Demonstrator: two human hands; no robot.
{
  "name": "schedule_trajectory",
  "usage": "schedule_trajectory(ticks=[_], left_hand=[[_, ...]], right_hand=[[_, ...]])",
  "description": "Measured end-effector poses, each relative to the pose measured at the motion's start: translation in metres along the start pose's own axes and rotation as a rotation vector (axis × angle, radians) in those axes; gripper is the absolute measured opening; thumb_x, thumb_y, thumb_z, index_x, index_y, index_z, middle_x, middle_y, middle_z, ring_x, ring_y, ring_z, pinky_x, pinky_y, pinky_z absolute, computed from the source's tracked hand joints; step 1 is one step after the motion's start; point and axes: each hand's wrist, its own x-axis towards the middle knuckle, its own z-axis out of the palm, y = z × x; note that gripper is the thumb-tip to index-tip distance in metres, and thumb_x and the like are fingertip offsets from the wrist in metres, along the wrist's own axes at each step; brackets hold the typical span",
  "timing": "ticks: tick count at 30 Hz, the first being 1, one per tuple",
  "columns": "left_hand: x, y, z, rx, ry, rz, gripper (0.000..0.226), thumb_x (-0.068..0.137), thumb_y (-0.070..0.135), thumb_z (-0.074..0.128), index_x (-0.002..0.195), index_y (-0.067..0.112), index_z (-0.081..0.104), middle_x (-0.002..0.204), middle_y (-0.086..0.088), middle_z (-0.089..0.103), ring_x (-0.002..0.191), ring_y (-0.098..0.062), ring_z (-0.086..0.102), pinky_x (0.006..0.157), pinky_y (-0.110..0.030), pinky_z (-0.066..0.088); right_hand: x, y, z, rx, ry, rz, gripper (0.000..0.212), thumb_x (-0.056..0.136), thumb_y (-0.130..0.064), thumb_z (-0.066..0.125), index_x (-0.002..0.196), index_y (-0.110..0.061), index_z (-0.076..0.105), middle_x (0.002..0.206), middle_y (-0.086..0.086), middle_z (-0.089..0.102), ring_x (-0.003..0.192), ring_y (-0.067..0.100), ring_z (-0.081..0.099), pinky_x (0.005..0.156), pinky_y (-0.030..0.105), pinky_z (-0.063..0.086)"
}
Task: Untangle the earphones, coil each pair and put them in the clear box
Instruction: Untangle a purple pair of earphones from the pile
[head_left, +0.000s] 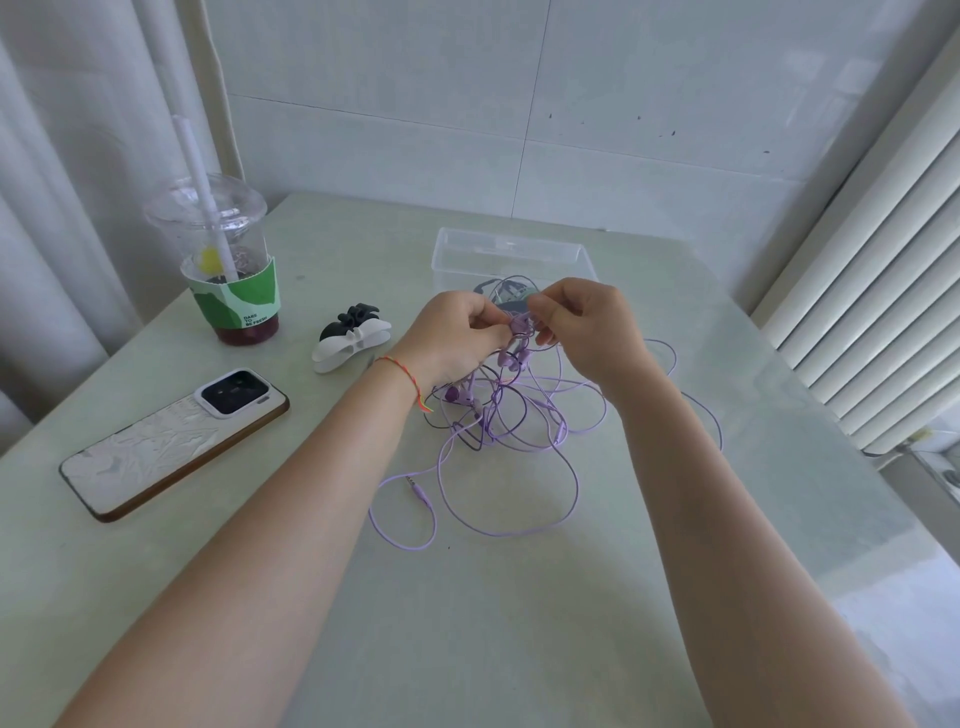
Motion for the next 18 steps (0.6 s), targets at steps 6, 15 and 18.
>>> schedule_trajectory(ticks=[6, 15, 18], left_hand=[[-0.001, 0.001, 0.0, -0.057, -0.045, 0.025, 0.003, 0.089, 0.018, 0.07, 0.086, 0.016, 0.071, 0.064, 0.006, 0.066, 0.052, -0.004, 0.053, 0.058, -0.025, 0.041], [-0.002, 0.01, -0.007, -0.292, -0.001, -0.049, 0.009, 0.089, 0.012, 0.065, 0.09, 0.02, 0.068, 0.086, 0.0, 0.064, 0.073, -0.01, 0.06, 0.059, -0.02, 0.045], [0.0, 0.01, -0.005, -0.278, 0.056, 0.007, 0.02, 0.086, 0.013, 0.068, 0.1, 0.027, 0.066, 0.1, 0.004, 0.061, 0.084, -0.005, 0.059, 0.061, -0.009, 0.043]], right_hand=[[-0.001, 0.002, 0.002, 0.149, -0.085, 0.054, 0.023, 0.096, -0.013, 0.059, 0.074, -0.011, 0.065, 0.063, 0.005, 0.063, 0.059, 0.019, 0.059, 0.069, 0.035, 0.054], [0.0, -0.003, -0.004, 0.288, -0.129, 0.114, 0.019, 0.097, -0.02, 0.059, 0.083, -0.01, 0.065, 0.073, -0.001, 0.063, 0.066, 0.016, 0.058, 0.067, 0.029, 0.05], [-0.001, -0.002, -0.007, 0.299, -0.168, 0.102, 0.018, 0.098, -0.019, 0.057, 0.084, -0.012, 0.066, 0.077, -0.003, 0.065, 0.074, 0.014, 0.058, 0.069, 0.027, 0.048]])
